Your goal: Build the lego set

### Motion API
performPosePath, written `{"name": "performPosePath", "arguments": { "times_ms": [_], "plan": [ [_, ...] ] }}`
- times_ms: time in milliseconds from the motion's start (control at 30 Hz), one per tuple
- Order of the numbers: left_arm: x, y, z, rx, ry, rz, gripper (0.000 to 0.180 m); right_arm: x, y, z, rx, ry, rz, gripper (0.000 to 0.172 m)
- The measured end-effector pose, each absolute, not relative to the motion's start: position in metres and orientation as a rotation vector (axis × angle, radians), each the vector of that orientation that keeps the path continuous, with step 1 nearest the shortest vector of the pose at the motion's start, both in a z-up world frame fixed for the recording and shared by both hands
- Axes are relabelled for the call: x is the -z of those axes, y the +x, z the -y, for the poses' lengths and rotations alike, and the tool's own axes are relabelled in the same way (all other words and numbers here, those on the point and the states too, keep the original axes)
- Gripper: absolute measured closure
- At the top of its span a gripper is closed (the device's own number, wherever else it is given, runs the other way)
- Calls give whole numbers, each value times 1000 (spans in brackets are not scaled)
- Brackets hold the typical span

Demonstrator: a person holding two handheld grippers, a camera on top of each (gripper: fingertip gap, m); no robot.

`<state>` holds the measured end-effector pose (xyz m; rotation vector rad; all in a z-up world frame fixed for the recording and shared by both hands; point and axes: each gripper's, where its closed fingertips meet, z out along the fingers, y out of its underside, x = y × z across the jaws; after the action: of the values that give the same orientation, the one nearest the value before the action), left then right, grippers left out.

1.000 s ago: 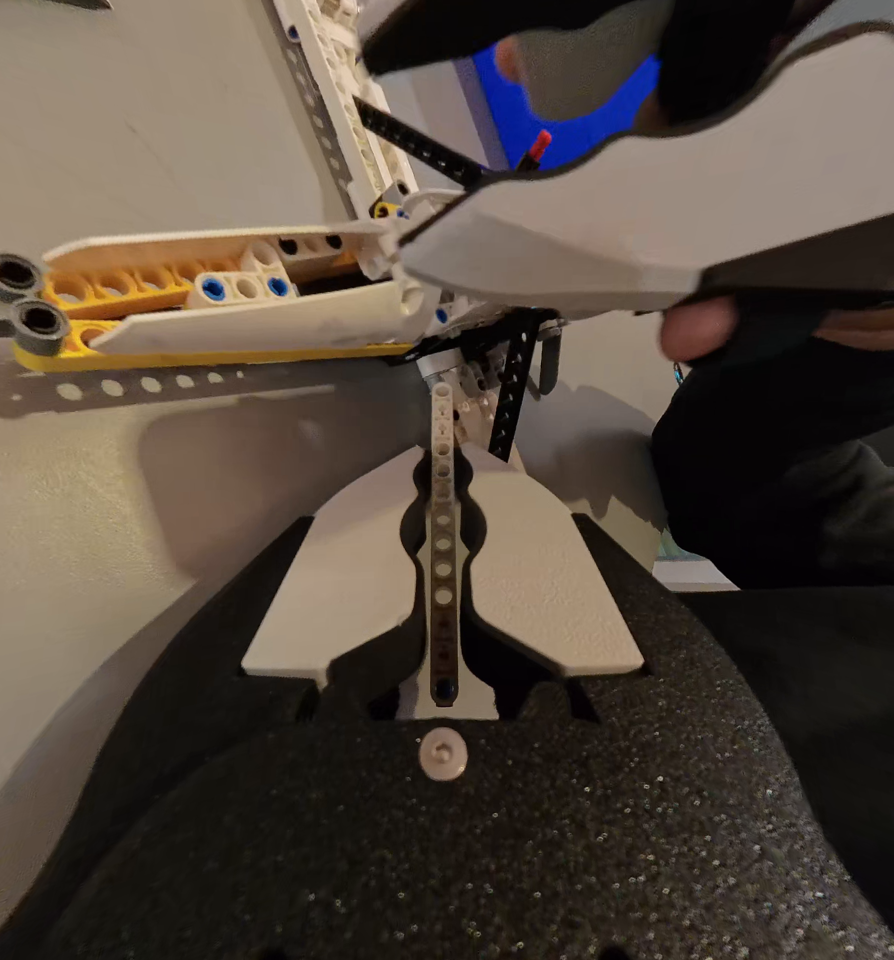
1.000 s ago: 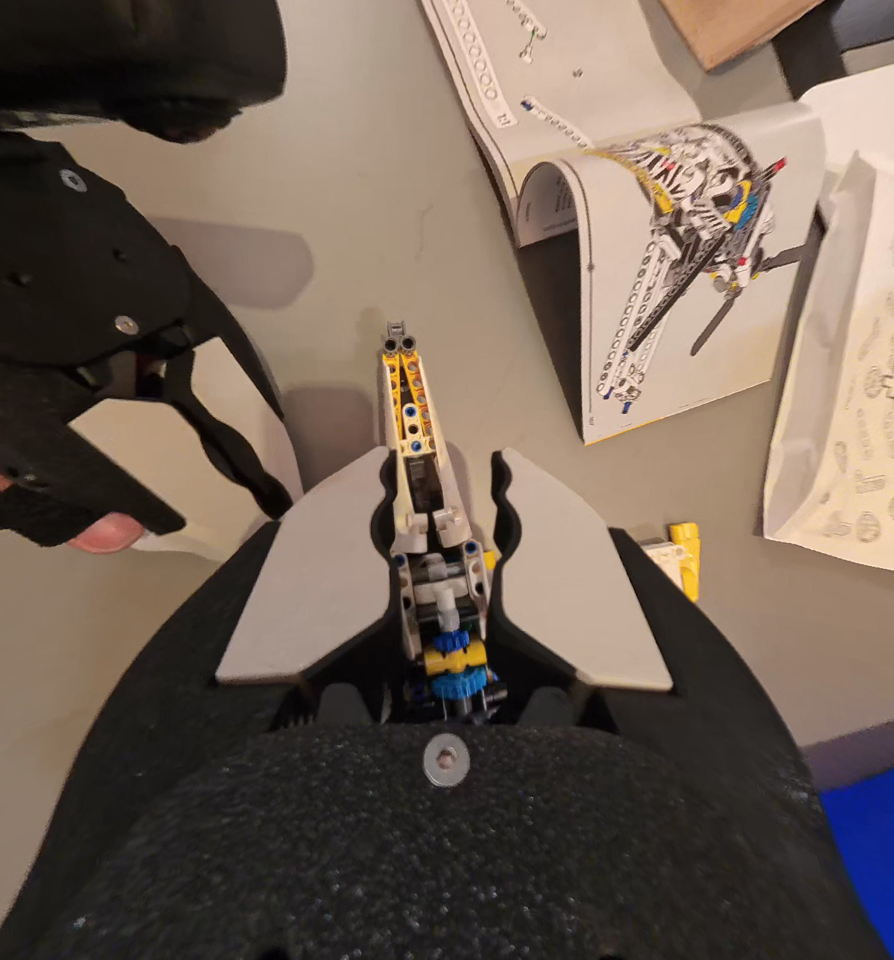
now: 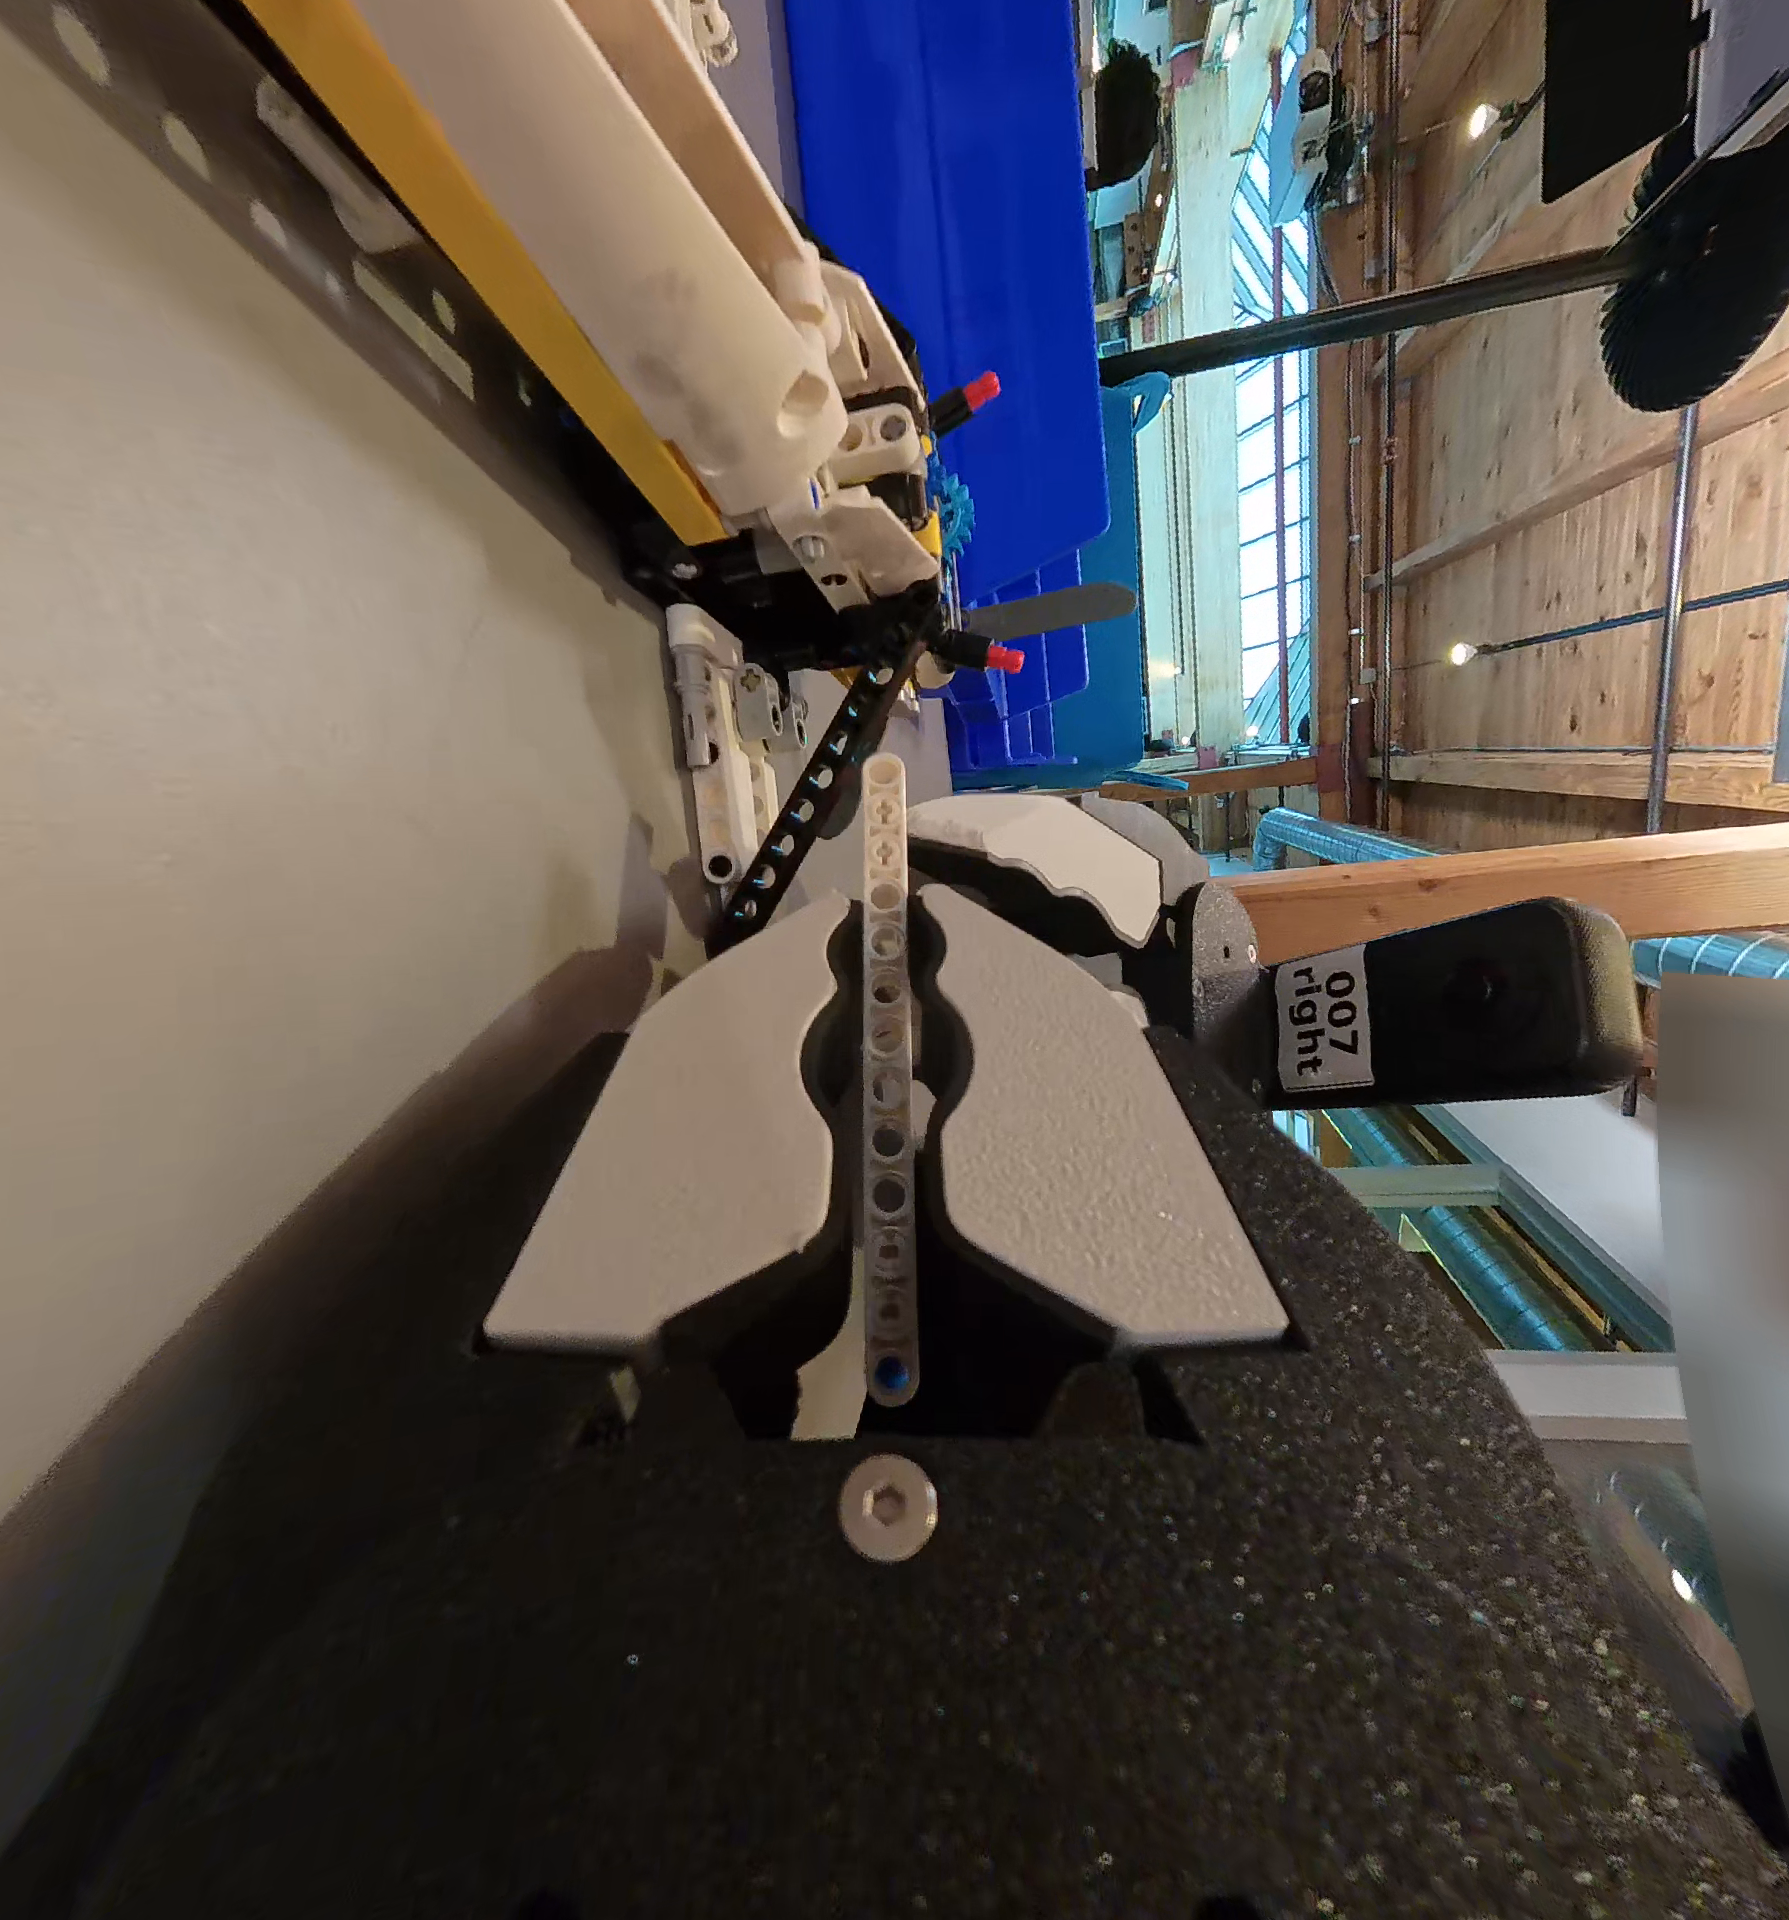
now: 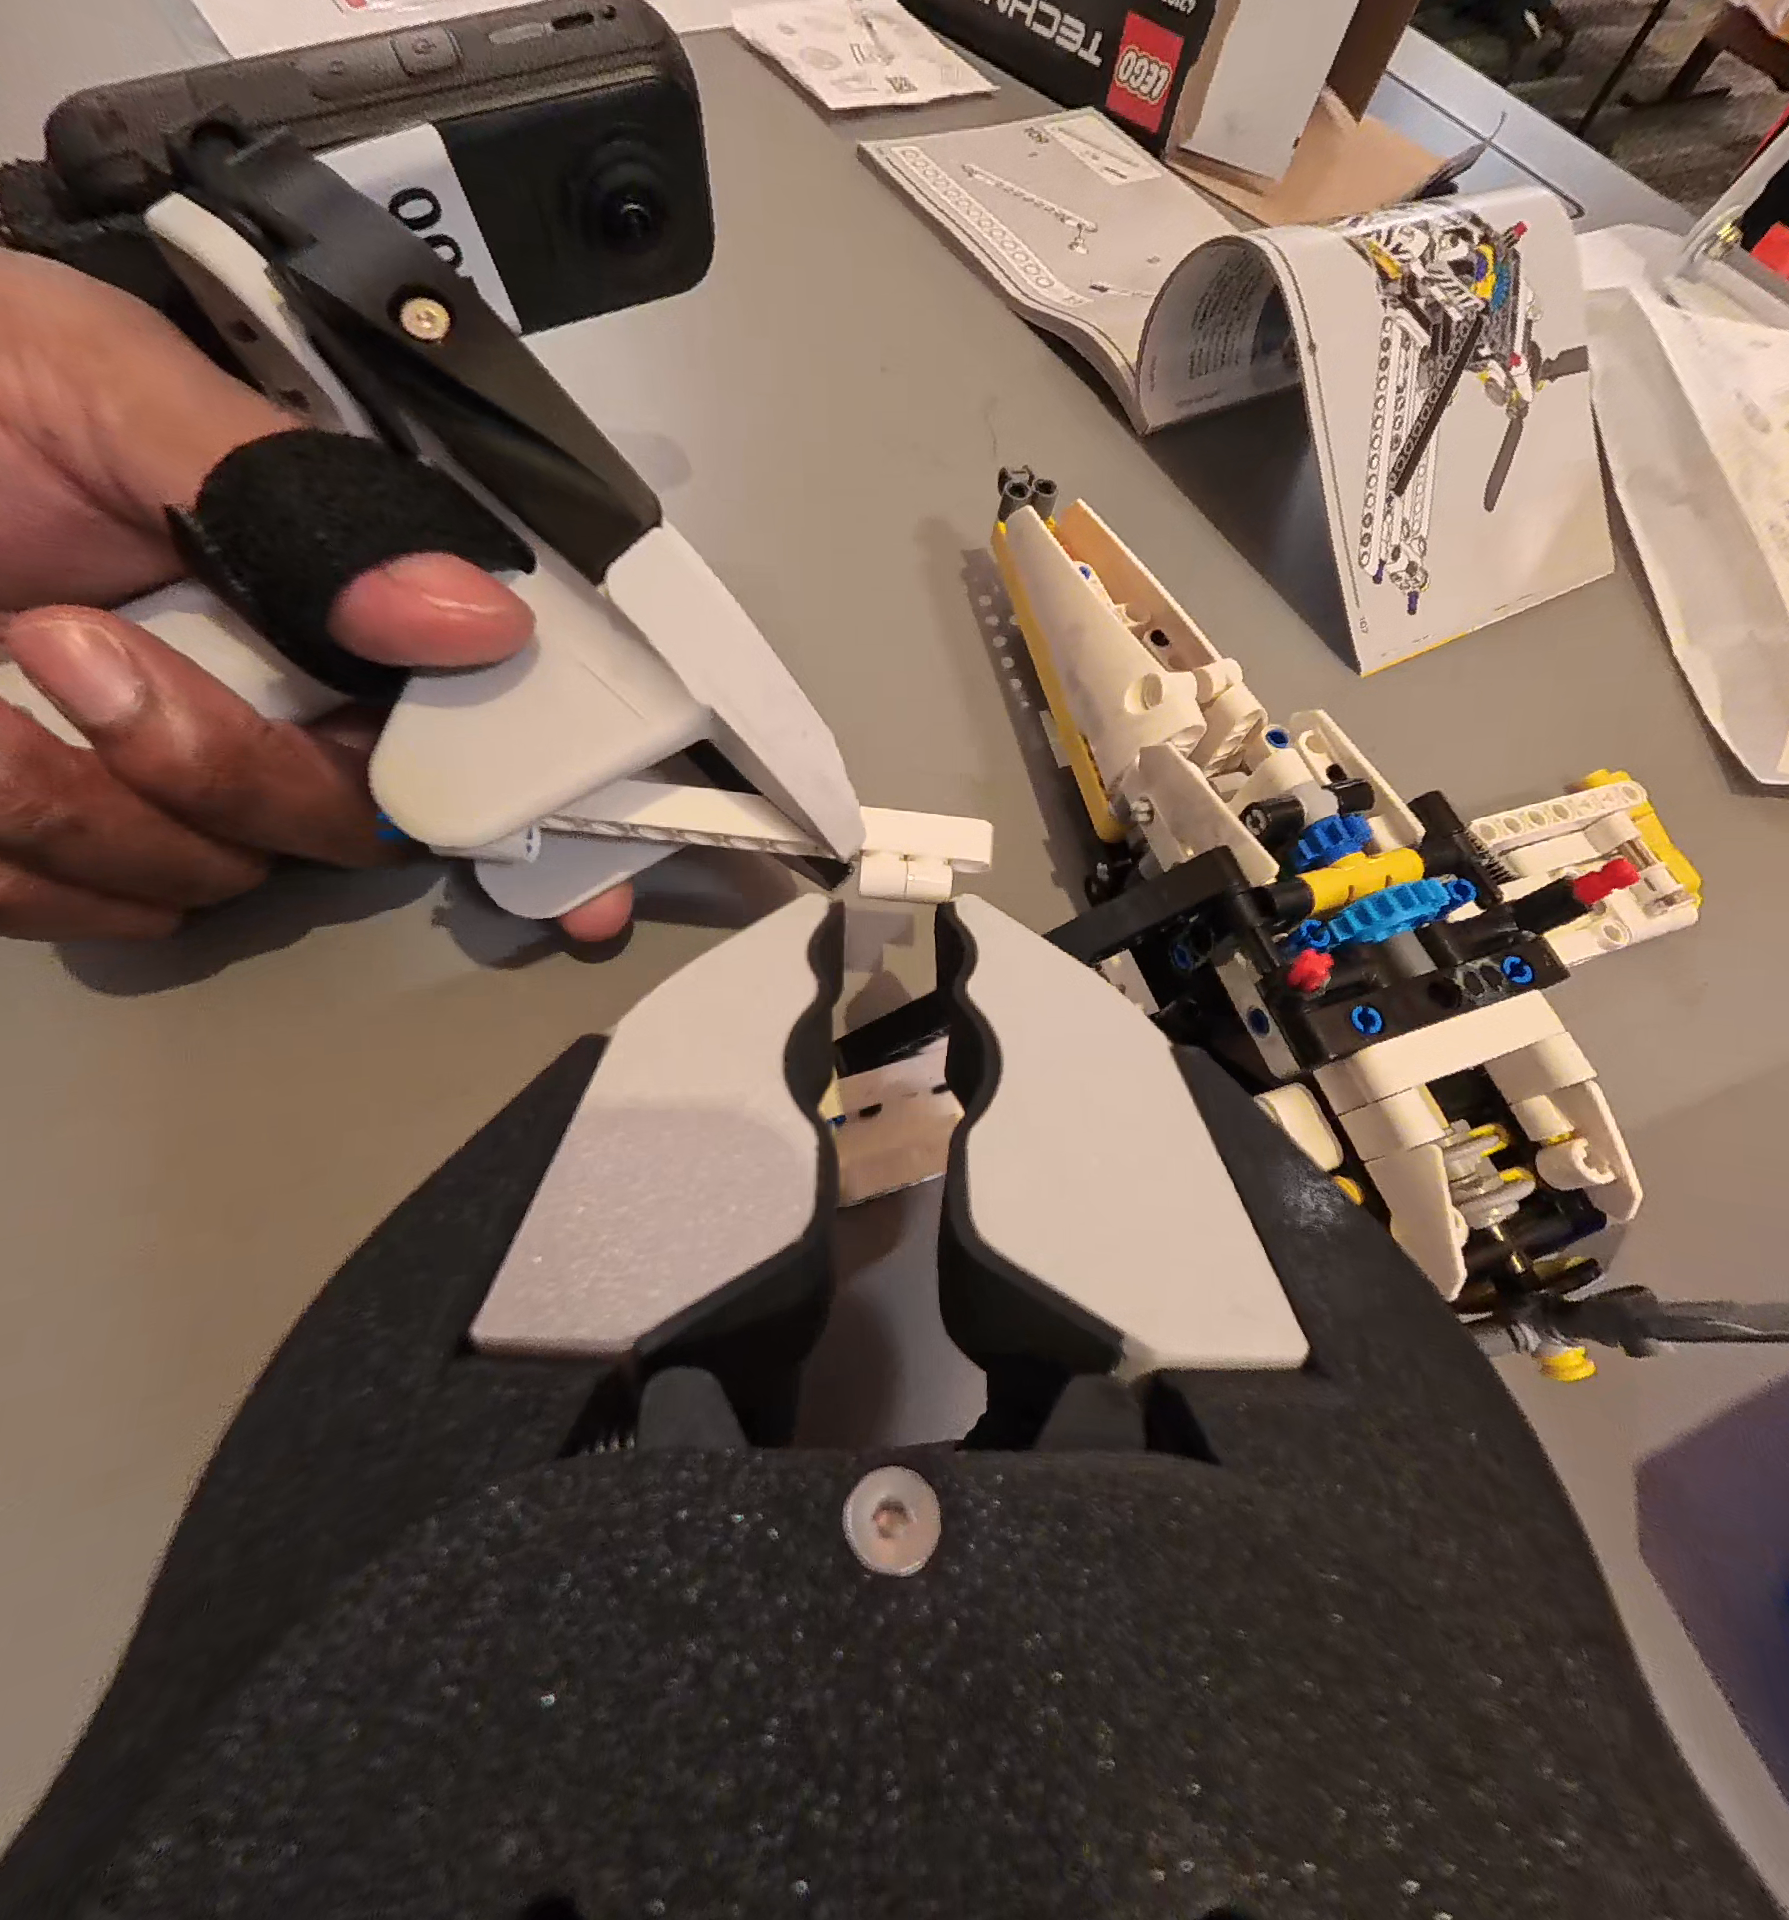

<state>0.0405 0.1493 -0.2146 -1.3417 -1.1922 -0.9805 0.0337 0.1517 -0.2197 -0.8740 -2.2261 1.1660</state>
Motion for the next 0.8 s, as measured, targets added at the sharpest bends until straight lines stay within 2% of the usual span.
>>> {"name": "performPosePath", "arguments": {
  "times_ms": [533, 800],
  "plan": [
    [216, 53, -150, 993, -1478, 1096, 169, 221, 36, -151, -1220, -846, 2273, 155],
    [218, 46, -139, 749, -1753, 851, 162, 233, 39, -152, -1124, -775, 2426, 155]
  ]
}}
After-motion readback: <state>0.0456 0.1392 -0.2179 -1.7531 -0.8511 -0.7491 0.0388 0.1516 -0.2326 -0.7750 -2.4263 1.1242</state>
